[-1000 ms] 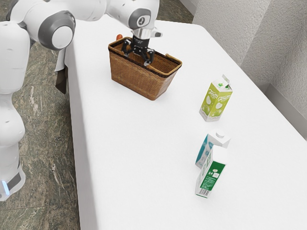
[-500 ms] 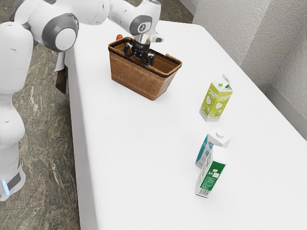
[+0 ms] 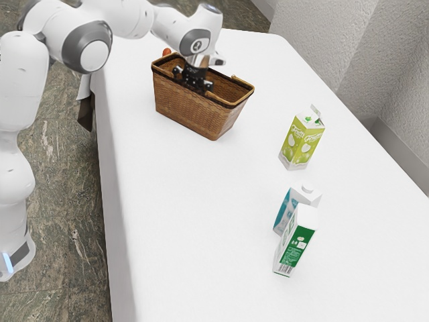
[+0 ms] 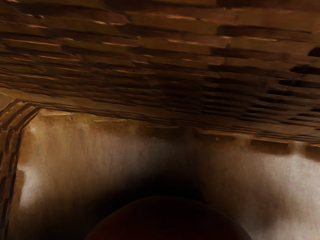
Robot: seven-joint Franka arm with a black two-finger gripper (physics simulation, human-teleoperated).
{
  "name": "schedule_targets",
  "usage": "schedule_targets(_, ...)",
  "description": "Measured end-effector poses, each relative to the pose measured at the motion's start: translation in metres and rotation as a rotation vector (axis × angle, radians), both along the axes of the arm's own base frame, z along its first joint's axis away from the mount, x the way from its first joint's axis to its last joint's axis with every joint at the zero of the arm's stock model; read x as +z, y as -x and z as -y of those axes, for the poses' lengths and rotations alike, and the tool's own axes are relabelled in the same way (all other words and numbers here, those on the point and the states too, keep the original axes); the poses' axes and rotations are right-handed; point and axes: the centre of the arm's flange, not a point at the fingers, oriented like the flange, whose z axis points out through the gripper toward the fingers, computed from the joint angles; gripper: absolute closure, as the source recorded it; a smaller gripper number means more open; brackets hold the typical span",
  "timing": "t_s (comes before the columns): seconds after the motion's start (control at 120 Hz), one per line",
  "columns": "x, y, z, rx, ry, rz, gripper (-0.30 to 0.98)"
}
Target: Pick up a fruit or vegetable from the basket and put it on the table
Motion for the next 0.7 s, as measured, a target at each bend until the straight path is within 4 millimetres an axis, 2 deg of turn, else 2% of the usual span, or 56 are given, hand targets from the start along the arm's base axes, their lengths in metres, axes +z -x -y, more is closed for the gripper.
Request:
schedule_targets(0.383, -0.016, -0.002, -0.001, -0.015, -0.009, -0.011, 0.00)
schedule_targets(0.7, -0.019, -0.002, -0.002, -0.016, -0.008, -0.010, 0.00)
